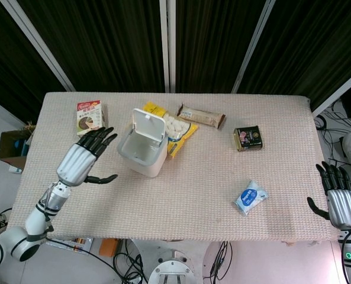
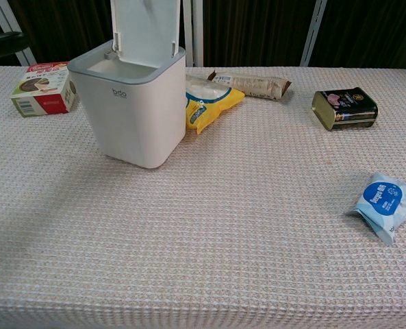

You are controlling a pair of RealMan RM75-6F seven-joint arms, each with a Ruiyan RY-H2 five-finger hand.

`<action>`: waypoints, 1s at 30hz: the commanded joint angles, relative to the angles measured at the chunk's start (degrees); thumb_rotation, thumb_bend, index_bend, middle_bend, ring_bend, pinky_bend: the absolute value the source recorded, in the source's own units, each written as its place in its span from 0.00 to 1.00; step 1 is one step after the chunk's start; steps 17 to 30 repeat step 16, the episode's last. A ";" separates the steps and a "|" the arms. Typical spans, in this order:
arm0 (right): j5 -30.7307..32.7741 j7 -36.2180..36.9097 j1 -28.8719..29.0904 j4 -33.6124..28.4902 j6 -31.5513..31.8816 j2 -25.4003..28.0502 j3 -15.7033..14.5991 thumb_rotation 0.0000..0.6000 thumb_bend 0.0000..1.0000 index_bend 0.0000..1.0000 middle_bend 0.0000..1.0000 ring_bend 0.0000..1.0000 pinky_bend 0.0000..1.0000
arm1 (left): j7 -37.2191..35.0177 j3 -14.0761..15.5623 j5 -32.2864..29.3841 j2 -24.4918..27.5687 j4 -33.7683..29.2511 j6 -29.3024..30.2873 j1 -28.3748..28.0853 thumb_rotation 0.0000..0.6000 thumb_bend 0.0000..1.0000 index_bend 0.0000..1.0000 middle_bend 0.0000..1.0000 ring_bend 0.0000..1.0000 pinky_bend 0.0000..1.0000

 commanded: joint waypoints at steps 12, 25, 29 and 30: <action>0.11 -1.52 1.01 1.58 -4.12 -0.26 -1.54 1.00 0.24 0.00 0.00 0.00 0.00 | 0.22 10.50 -5.87 5.60 -1.51 2.64 15.48 0.18 0.16 0.08 0.10 0.08 0.20; 0.10 -2.98 1.39 0.10 -5.16 0.26 -1.88 1.00 0.23 0.00 0.00 0.00 0.00 | 3.06 9.87 -5.59 5.89 -2.05 5.07 17.37 0.19 0.16 0.08 0.10 0.08 0.20; 0.10 -2.98 1.39 0.10 -5.16 0.26 -1.88 1.00 0.23 0.00 0.00 0.00 0.00 | 3.06 9.87 -5.59 5.89 -2.05 5.07 17.37 0.19 0.16 0.08 0.10 0.08 0.20; 0.10 -2.98 1.39 0.10 -5.16 0.26 -1.88 1.00 0.23 0.00 0.00 0.00 0.00 | 3.06 9.87 -5.59 5.89 -2.05 5.07 17.37 0.19 0.16 0.08 0.10 0.08 0.20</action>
